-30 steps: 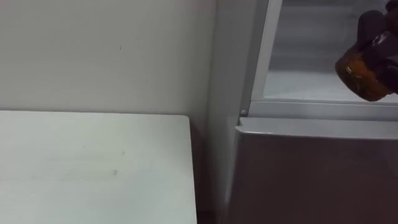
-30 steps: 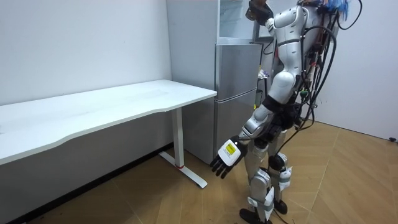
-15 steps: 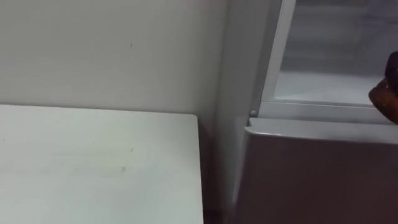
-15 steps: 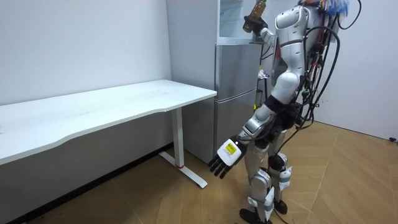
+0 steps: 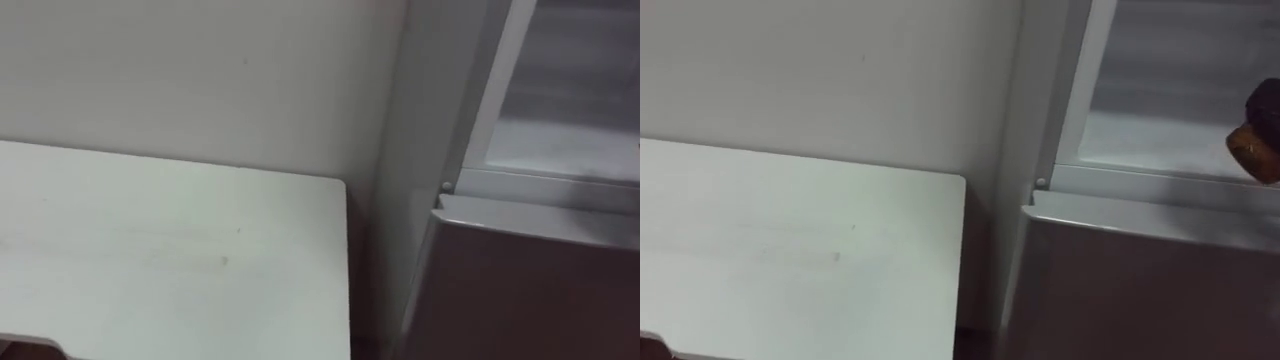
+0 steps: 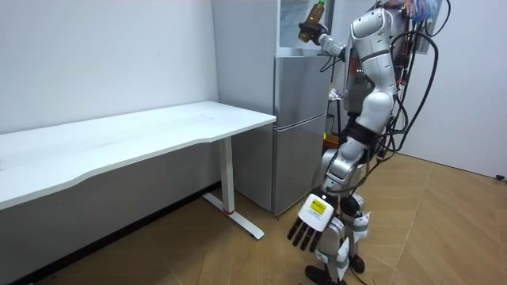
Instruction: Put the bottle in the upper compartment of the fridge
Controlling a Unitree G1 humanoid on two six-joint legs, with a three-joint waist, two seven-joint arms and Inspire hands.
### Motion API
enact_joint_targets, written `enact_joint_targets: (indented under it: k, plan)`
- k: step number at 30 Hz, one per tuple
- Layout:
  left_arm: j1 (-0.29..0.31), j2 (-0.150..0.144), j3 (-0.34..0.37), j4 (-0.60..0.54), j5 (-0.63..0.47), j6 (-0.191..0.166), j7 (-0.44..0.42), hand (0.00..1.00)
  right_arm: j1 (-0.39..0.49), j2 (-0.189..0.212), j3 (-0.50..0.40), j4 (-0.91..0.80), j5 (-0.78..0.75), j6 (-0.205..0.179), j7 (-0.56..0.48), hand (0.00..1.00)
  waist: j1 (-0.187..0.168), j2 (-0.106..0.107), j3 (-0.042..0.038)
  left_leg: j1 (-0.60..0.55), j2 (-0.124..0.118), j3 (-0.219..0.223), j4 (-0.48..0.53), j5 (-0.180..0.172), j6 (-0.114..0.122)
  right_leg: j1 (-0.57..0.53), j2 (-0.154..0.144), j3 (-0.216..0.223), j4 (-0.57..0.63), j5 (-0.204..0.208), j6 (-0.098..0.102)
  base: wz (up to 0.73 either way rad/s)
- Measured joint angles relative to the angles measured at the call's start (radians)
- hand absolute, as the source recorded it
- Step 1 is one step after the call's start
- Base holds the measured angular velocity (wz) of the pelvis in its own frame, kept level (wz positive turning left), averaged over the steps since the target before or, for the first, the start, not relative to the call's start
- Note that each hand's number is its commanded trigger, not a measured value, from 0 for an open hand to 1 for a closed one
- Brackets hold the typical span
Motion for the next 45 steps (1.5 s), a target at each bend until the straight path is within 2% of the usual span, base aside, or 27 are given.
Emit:
enact_joint_targets:
  k: [3,7,9,12,18,22,25,29,32,33,35,37,39,43,44,45]
  plan:
    - [0.001,0.0,0.038,0.01,0.0,0.009,-0.001,0.0,-0.01,-0.003,0.001,0.0,0.0,0.013,-0.003,1.0,0.0,0.0,-0.0016,-0.014,-0.003,-0.023,0.007,0.0,0.0,0.0,-0.002,-0.024,-0.001,0.0,0.0,0.24]
    - [0.003,-0.001,0.044,0.018,0.001,0.014,-0.001,0.0,-0.011,-0.015,0.001,0.003,0.0,0.013,-0.007,1.0,0.016,0.005,-0.0044,-0.021,-0.006,-0.04,0.016,0.0,0.0,0.002,-0.002,-0.046,-0.002,0.0,0.0,0.14]
    - [0.008,-0.003,0.058,0.02,0.001,0.014,-0.002,0.0,-0.011,-0.017,0.002,0.017,0.0,0.013,-0.008,1.0,0.038,0.009,-0.007,-0.017,-0.008,-0.045,0.011,0.001,0.001,0.008,-0.003,-0.047,-0.001,-0.001,0.002,0.06]
    - [0.024,-0.005,0.064,0.02,-0.001,0.012,0.006,0.0,-0.011,-0.018,0.003,0.056,0.0,0.017,-0.009,1.0,0.05,0.005,-0.0088,-0.008,-0.015,-0.05,0.004,0.002,0.001,0.019,-0.008,-0.046,-0.001,-0.011,0.006,0.06]
    - [0.077,-0.013,0.075,0.005,-0.001,0.014,0.031,0.0,-0.011,-0.018,0.009,0.078,-0.005,0.031,-0.031,1.0,0.067,0.001,-0.0057,-0.015,-0.017,-0.06,0.008,0.003,0.002,0.019,-0.009,-0.048,-0.002,-0.013,0.006,0.06]
    - [0.078,-0.011,0.102,0.005,-0.002,0.013,0.039,0.0,-0.011,-0.02,0.009,0.107,-0.138,0.028,-0.046,1.0,0.076,0.002,-0.0059,-0.028,-0.019,-0.077,0.017,0.003,0.001,0.017,-0.011,-0.076,-0.001,-0.013,0.006,0.15]
    - [0.079,-0.002,0.107,-0.002,-0.003,0.014,0.039,0.0,-0.011,-0.041,0.015,0.147,-0.228,0.019,-0.061,1.0,0.082,0.006,-0.0042,-0.041,-0.024,-0.098,0.029,0.004,0.001,0.018,-0.011,-0.079,-0.001,-0.012,0.006,0.18]
    - [0.083,0.0,0.107,-0.044,-0.023,0.015,0.039,0.0,-0.016,-0.11,0.069,0.213,-0.275,0.007,-0.086,1.0,0.11,0.008,-0.0029,-0.064,-0.031,-0.108,0.038,0.004,0.003,0.006,-0.014,-0.079,-0.002,-0.012,0.006,0.07]
    - [0.081,0.001,0.099,-0.092,-0.029,0.037,0.046,0.0,-0.053,-0.141,0.122,0.255,-0.318,0.006,-0.096,1.0,0.109,0.004,-0.0044,-0.111,-0.031,-0.113,0.065,0.006,0.003,-0.03,-0.013,-0.076,0.0,-0.012,0.005,0.06]
    - [0.081,0.004,0.093,-0.119,-0.029,0.045,0.047,0.0,-0.067,-0.144,0.134,0.275,-0.343,0.0,-0.095,1.0,0.107,0.006,-0.0026,-0.126,-0.032,-0.119,0.072,0.008,0.002,-0.04,-0.012,-0.075,0.0,-0.011,0.004,0.1]
    - [0.081,0.008,0.09,-0.159,-0.028,0.051,0.051,0.0,-0.091,-0.146,0.147,0.323,-0.35,-0.014,-0.096,1.0,0.109,0.0,-0.0043,-0.138,-0.033,-0.123,0.072,0.015,0.002,-0.051,-0.012,-0.076,0.002,-0.009,0.001,0.1]
    - [0.081,0.027,0.059,-0.168,-0.052,0.056,0.058,0.0,-0.128,-0.158,0.184,0.393,-0.341,-0.016,-0.094,1.0,0.109,-0.002,-0.0034,-0.142,-0.034,-0.13,0.077,0.017,0.0,-0.049,-0.01,-0.078,0.001,-0.007,-0.002,0.11]
    - [0.081,0.037,0.05,-0.205,-0.058,0.078,0.057,0.0,-0.147,-0.186,0.198,0.447,-0.326,-0.01,-0.073,1.0,0.109,-0.005,-0.0022,-0.167,-0.035,-0.151,0.101,0.013,-0.005,-0.053,-0.005,-0.079,0.001,-0.005,-0.005,0.25]
    - [0.085,0.044,0.046,-0.245,-0.06,0.112,0.055,0.0,-0.196,-0.199,0.2,0.502,-0.27,0.01,-0.031,1.0,0.117,-0.006,-0.0024,-0.191,-0.031,-0.154,0.121,0.011,-0.002,-0.079,0.0,-0.077,0.003,-0.003,-0.008,0.04]
    - [0.08,0.048,0.039,-0.249,-0.059,0.119,0.053,0.0,-0.207,-0.219,0.216,0.523,-0.245,0.011,-0.014,0.61,0.126,-0.007,-0.003,-0.201,-0.029,-0.154,0.126,0.012,-0.004,-0.083,0.002,-0.076,0.005,0.001,-0.014,0.0]
    - [0.076,0.052,0.033,-0.249,-0.059,0.126,0.053,0.0,-0.227,-0.234,0.238,0.553,-0.23,0.016,0.009,0.0,0.131,-0.008,-0.0022,-0.203,-0.028,-0.153,0.126,0.016,-0.005,-0.086,0.003,-0.074,0.007,0.002,-0.017,-0.05]
